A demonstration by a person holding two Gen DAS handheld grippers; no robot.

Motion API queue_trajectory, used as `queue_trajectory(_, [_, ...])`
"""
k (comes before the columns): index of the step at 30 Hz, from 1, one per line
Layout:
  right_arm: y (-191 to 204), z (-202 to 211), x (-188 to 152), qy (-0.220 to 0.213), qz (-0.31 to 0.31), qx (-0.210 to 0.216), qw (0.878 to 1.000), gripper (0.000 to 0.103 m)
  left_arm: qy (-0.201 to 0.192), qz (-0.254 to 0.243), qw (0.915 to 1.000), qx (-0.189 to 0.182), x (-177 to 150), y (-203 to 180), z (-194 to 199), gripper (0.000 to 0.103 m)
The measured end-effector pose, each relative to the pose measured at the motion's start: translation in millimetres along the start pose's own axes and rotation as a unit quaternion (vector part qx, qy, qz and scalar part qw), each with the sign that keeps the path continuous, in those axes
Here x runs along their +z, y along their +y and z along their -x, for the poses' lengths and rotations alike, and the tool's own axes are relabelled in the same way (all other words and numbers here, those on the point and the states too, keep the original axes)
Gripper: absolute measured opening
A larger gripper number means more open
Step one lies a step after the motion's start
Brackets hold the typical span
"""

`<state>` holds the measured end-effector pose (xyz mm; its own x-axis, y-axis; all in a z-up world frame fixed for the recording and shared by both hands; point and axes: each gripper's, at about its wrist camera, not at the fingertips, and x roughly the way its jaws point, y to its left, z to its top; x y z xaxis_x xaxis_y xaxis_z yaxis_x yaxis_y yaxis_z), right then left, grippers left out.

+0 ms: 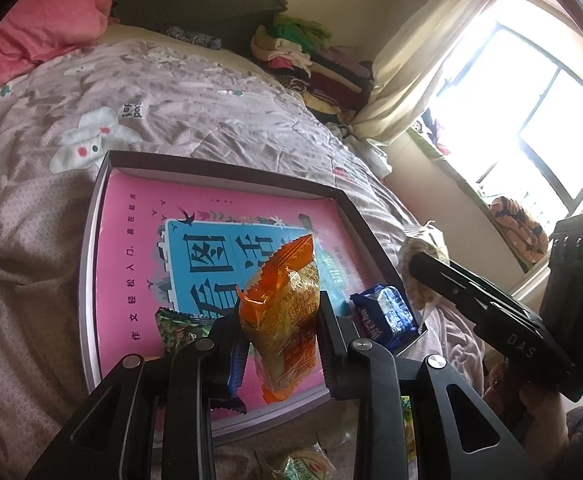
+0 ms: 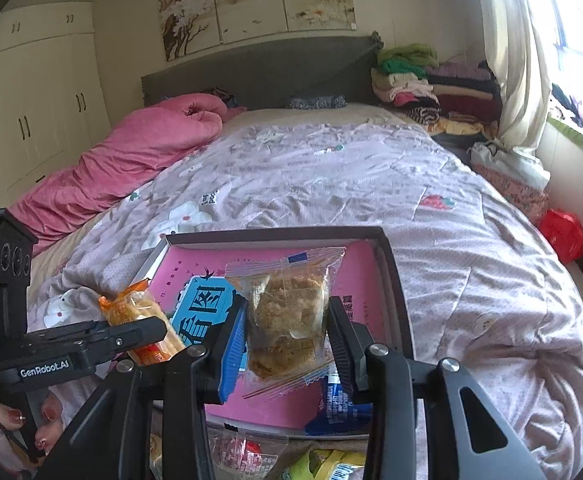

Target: Organize snacks

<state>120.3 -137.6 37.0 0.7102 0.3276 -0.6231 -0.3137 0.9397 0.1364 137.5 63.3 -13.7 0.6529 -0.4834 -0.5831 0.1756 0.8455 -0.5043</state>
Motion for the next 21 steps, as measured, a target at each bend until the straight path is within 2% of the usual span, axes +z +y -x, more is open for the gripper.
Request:
queue_trajectory(14, [-8.8,-26.0,-8.5,0.040,-0.028,0.022,0.999,0.040,0.022,-0.008,0.9997,-0.004,-4.7,-3.7,-9.9,0.031])
queue_trajectory(21, [-3.4,-38.3,-12.9,0.060,-0.022,0.029,0.998,0.040,0.028,-0.009,0.9996,-0.003,-5.4,-3.7,-12.5,0.031])
